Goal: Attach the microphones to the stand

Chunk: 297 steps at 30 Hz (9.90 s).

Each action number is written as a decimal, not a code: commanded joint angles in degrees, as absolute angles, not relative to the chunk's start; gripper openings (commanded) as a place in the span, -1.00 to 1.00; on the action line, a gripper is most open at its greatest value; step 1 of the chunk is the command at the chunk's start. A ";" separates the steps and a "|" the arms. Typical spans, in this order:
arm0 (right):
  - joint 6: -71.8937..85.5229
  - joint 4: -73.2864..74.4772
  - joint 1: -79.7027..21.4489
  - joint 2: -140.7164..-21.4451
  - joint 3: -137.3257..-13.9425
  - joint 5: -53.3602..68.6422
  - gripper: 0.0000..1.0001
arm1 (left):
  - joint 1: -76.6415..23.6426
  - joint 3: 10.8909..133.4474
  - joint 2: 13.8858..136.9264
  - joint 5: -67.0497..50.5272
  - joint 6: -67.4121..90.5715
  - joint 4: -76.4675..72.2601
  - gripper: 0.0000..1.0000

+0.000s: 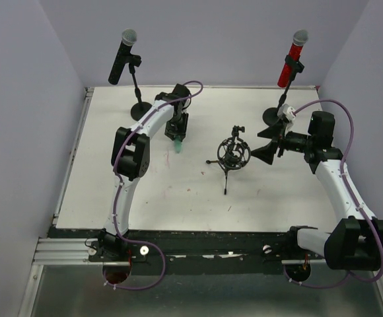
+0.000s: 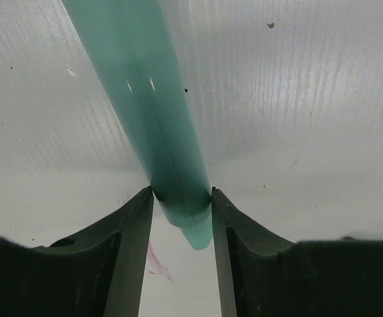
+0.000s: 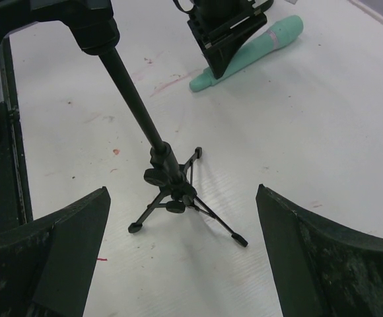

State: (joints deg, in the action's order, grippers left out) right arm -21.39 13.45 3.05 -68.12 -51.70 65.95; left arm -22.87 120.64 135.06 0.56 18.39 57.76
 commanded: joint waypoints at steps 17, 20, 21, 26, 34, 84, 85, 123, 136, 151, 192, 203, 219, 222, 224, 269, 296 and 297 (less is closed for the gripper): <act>-23.03 16.00 4.22 -66.71 -52.29 71.10 0.99 | -24.87 84.50 117.09 -9.32 19.77 49.85 -0.39; -23.29 16.17 4.31 -66.97 -52.12 71.89 0.99 | -26.98 75.17 111.47 -8.35 22.32 45.81 -0.39; -23.38 16.35 4.22 -66.97 -52.12 71.89 0.99 | -27.50 71.84 109.79 -8.18 22.93 44.57 -0.36; -24.08 17.40 4.22 -66.62 -52.30 72.33 0.99 | -29.44 63.46 104.42 -6.24 25.22 39.12 0.06; -24.52 17.67 4.48 -66.27 -52.29 72.07 0.99 | -29.27 74.87 110.29 -2.38 22.06 43.32 0.19; 1.65 32.70 -5.26 -70.40 -90.43 78.14 0.99 | -45.08 74.51 59.22 -20.21 16.96 15.64 -0.94; 2.80 32.00 -5.80 -71.01 -91.31 78.40 0.99 | -45.87 76.36 60.89 -19.95 17.05 15.82 -0.94; 42.10 -4.12 -6.68 -75.24 -97.29 83.67 -0.30 | -55.99 101.34 85.34 -20.74 18.81 19.95 -0.89; 44.91 -7.73 -6.68 -79.36 -104.58 83.58 -0.72 | -55.20 97.21 77.79 -18.99 19.16 19.69 0.65; 39.66 -8.89 -8.96 -82.00 -106.52 81.65 -0.73 | -45.27 59.70 45.27 -12.40 22.31 13.10 0.97; -23.81 52.73 -20.57 -80.16 -111.10 65.48 -0.72 | -45.26 60.82 60.73 -26.19 27.42 10.37 -0.27; -27.07 50.28 -20.65 -77.70 -97.57 65.31 -0.71 | -45.18 60.65 58.98 -25.23 26.54 9.23 -0.28; -25.31 51.85 -19.61 -76.11 -101.33 62.76 0.99 | -45.00 44.22 43.34 -16.62 24.52 1.76 0.79; -25.93 52.56 -14.96 -75.50 -101.17 63.19 0.99 | -44.47 43.77 40.53 -15.13 22.42 4.47 0.97; -26.36 51.51 -11.88 -74.27 -98.72 64.51 0.99 | -44.12 44.91 38.94 -13.81 19.79 8.42 0.97; -39.32 49.34 -2.46 -76.83 -84.65 74.10 0.99 | -43.59 35.06 46.22 -20.92 19.86 -8.52 0.97; -50.08 19.78 2.29 -73.46 -52.64 74.79 0.94 | -46.14 33.58 62.93 -14.59 18.10 -18.70 0.45; -51.58 20.38 2.29 -75.04 -53.60 75.40 0.94 | -46.23 32.62 63.10 -14.59 18.54 -20.03 0.44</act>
State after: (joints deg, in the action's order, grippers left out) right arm -41.43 25.89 2.61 -71.70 -52.25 69.97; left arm -45.98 34.00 61.69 -17.04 17.61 -13.76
